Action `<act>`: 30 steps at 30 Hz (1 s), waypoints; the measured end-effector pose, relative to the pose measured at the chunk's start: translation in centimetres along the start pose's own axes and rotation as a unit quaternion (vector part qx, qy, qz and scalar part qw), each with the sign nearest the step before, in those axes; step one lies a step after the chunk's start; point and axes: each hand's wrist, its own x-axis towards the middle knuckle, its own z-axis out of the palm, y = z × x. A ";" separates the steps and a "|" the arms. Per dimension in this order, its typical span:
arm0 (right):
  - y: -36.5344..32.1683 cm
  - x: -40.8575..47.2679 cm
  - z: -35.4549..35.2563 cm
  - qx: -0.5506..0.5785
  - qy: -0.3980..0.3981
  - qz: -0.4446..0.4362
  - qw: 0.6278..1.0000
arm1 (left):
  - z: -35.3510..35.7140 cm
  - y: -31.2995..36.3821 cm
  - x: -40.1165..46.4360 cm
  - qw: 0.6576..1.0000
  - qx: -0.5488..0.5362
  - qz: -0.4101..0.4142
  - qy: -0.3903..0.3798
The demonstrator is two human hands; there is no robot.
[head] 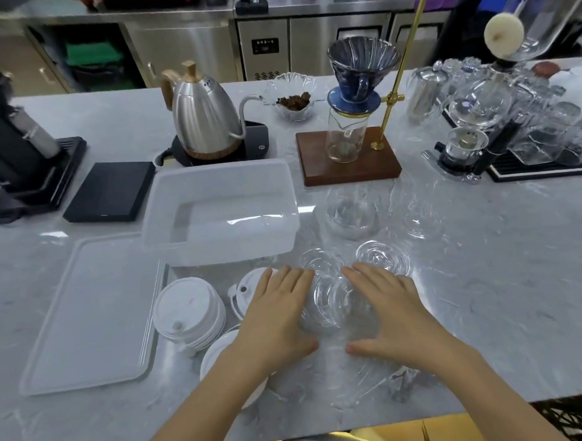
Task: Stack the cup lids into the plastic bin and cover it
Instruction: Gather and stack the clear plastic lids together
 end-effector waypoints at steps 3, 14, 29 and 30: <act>-0.1 0.5 -0.1 -0.003 0.001 -0.004 1.000 | 0.3 -0.3 0.5 1.000 -0.001 0.006 -0.008; -0.4 1.0 -0.5 0.014 0.000 -0.002 1.000 | 0.4 -1.0 1.3 0.999 -0.034 0.023 0.029; -0.6 1.8 0.4 0.062 0.034 -0.020 0.997 | -0.1 -0.8 0.8 0.980 -0.194 0.034 0.024; -0.6 1.8 0.4 0.073 0.044 -0.020 0.996 | 0.0 -0.7 0.8 0.977 -0.211 0.031 0.025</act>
